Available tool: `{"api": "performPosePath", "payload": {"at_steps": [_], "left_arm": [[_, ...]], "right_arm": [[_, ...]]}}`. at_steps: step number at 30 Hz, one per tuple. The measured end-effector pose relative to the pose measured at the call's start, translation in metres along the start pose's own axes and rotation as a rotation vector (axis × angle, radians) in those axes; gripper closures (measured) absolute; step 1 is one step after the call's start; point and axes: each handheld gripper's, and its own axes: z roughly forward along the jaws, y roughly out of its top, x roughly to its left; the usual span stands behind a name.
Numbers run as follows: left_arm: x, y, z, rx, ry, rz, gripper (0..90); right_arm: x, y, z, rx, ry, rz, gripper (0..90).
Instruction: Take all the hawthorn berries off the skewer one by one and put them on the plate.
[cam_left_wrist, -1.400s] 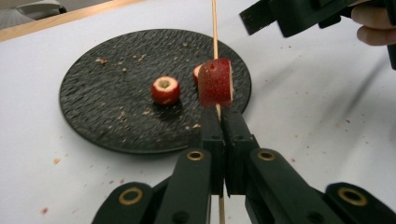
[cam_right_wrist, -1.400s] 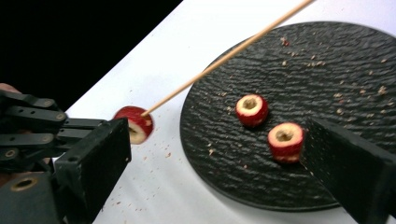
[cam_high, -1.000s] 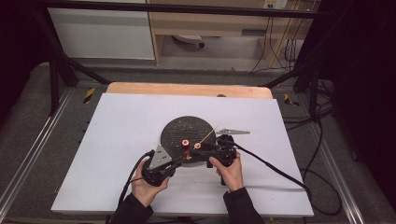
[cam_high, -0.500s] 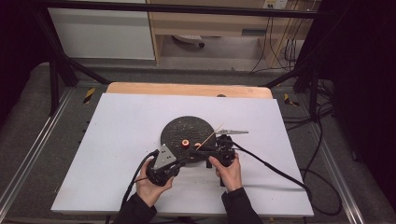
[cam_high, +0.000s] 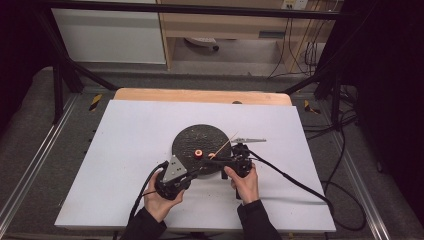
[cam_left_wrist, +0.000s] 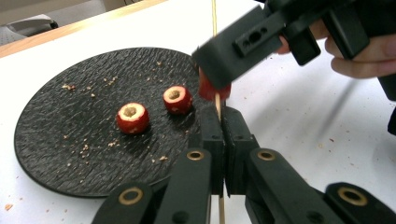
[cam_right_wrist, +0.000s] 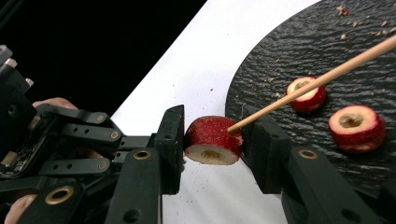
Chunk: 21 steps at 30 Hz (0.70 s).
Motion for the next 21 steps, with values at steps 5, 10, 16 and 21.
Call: {"api": "performPosePath", "payload": {"at_steps": [5,10,16,21], "left_arm": [[0.003,-0.003,-0.006,0.000,0.003,-0.001,87.9],[0.007,-0.009,-0.012,0.001,0.006,-0.010,87.9],[0.012,-0.017,-0.023,0.002,0.002,-0.013,87.9],[0.015,-0.025,-0.031,0.013,0.004,-0.008,87.8]], "right_arm": [[-0.003,0.006,-0.003,-0.016,-0.011,0.003,61.1],[-0.007,0.014,-0.005,-0.034,-0.021,0.018,61.2],[-0.013,0.026,-0.011,-0.060,-0.049,0.030,61.3],[-0.017,0.033,-0.014,-0.078,-0.071,0.036,61.4]]}}
